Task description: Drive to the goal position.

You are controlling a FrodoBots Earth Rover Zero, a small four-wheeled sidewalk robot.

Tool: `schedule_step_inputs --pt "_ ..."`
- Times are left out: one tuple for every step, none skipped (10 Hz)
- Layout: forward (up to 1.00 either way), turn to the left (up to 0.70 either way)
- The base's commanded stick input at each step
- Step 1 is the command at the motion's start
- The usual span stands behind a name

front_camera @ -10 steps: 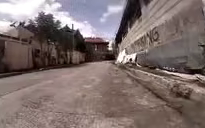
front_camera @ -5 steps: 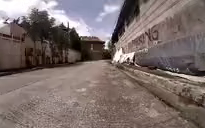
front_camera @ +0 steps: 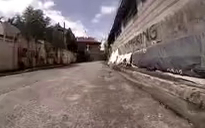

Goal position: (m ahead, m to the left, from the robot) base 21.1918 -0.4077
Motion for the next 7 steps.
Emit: schedule_step_inputs --pt "0.7 0.0" --pt "0.7 0.0" --pt "0.7 0.0" --pt "0.7 0.0" --pt "0.7 0.0" --pt "0.7 0.0" --pt "0.7 0.0"
